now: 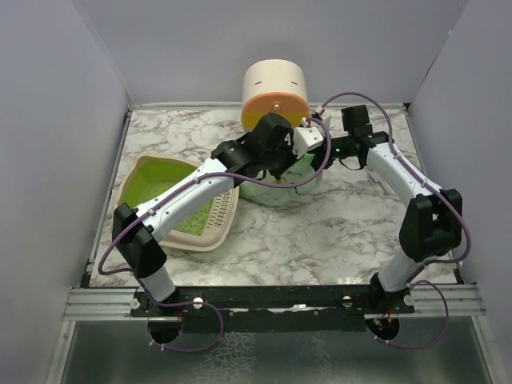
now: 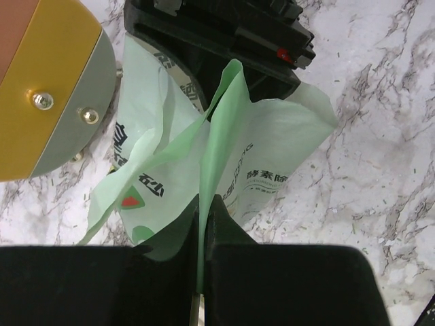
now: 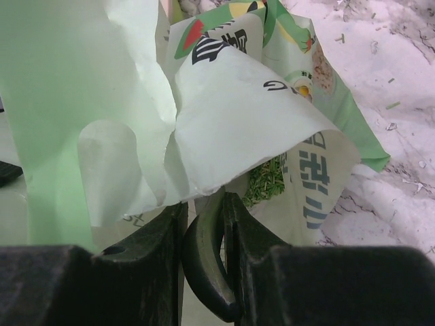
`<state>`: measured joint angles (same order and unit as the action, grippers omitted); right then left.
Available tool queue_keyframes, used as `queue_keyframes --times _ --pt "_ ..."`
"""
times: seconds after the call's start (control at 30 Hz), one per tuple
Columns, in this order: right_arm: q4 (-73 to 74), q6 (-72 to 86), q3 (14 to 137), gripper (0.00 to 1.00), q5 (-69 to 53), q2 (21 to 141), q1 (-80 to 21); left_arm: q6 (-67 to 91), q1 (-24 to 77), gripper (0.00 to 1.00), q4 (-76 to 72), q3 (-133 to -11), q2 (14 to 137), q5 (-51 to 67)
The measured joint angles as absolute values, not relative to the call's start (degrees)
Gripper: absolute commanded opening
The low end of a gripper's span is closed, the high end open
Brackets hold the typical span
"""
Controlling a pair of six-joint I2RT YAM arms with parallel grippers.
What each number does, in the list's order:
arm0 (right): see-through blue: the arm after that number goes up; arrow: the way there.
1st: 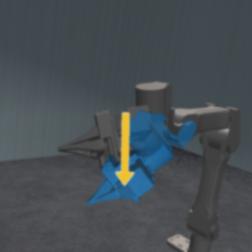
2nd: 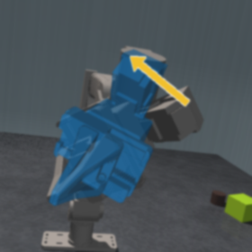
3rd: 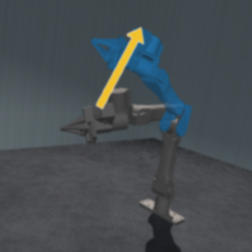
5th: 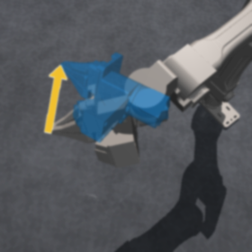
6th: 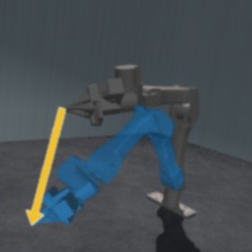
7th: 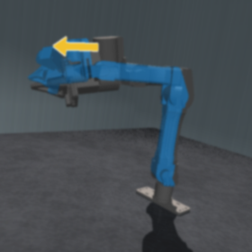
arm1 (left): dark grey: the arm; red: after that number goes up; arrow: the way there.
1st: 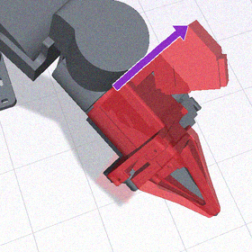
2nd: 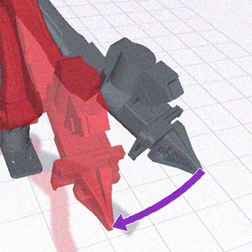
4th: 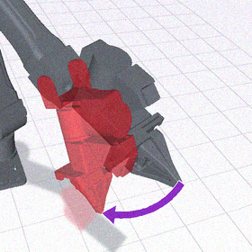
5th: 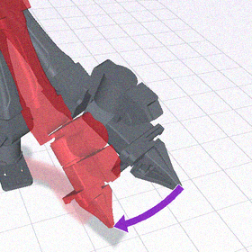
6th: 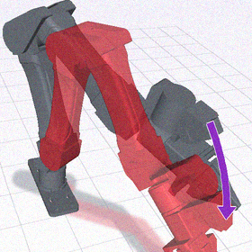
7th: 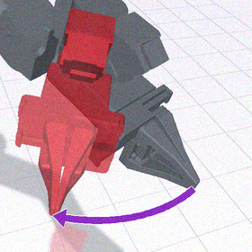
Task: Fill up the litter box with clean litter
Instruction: 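Scoop the cat litter from the cat litter bag.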
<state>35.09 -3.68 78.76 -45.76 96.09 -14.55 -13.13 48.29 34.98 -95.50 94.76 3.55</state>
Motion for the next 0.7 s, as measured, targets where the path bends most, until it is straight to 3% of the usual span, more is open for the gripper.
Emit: queue_keyframes --times 0.7 --pt "28.45 -0.73 76.12 0.01 -56.14 97.32 -13.21 -12.47 48.88 0.00 35.90 -98.89 97.89 2.70"
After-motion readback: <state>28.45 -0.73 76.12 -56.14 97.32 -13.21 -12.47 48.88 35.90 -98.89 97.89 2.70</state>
